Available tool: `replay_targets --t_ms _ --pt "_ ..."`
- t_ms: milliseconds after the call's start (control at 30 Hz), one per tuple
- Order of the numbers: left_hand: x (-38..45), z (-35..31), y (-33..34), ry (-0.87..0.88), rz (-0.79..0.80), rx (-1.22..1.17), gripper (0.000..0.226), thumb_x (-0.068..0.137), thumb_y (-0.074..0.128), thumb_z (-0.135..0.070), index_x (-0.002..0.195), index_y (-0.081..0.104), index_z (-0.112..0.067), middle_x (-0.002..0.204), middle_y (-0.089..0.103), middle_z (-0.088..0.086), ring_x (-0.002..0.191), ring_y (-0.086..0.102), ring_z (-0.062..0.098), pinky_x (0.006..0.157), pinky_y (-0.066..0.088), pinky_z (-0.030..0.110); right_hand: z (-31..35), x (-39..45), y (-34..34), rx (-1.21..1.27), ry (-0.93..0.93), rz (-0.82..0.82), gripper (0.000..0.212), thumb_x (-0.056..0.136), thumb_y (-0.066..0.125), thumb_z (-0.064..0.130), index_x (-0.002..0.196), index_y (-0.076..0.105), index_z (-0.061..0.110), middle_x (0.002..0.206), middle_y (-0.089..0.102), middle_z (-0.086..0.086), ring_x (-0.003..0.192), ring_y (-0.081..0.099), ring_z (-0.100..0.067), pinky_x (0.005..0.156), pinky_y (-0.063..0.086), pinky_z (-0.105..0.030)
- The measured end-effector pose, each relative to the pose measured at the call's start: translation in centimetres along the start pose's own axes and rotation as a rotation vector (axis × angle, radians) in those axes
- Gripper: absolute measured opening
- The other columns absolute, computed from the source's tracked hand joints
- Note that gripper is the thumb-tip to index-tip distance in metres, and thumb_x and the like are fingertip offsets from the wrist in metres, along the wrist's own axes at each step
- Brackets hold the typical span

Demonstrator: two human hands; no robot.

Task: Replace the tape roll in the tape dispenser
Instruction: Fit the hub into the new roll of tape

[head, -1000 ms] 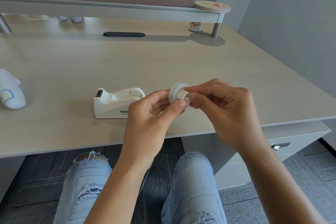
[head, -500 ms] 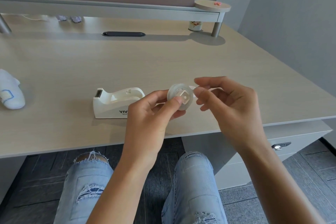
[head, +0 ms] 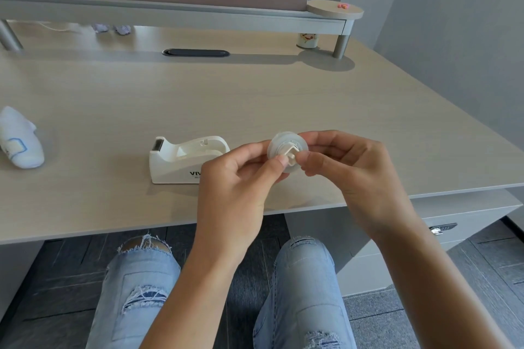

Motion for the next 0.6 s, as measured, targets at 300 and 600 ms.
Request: replay_targets --t_ms 300,600 --pt "0.1 -0.29 0.0 -0.004 -0.024 0.065 0.014 0.089 0.079 -0.014 0.102 0.084 -0.016 0.086 0.085 0.003 0.082 0.081 0.014 0.094 0.062 0.047 0.29 -0.23 -0.22 0.001 -0.006 -0.059 0.02 0.084 0.082 0.003 0.104 0.08 0.004 0.087 0.084 -0.006 0.072 0.072 -0.009 0.072 0.057 -0.019" --pt "0.38 0.43 0.0 -0.039 -0.049 0.007 0.014 0.088 0.079 -0.01 0.102 0.084 -0.013 0.087 0.085 0.006 0.083 0.081 0.018 0.092 0.063 0.046 -0.07 -0.08 -0.36 -0.04 0.02 -0.075 0.021 0.083 0.084 0.007 0.104 0.082 0.007 0.088 0.084 -0.007 0.071 0.072 -0.011 0.072 0.057 -0.02"
Point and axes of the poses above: each hand's wrist, its own x-axis towards the middle knuckle, its own y-axis out of the palm, z = x × y, the point moved 8 cm from there along x, towards the middle knuckle
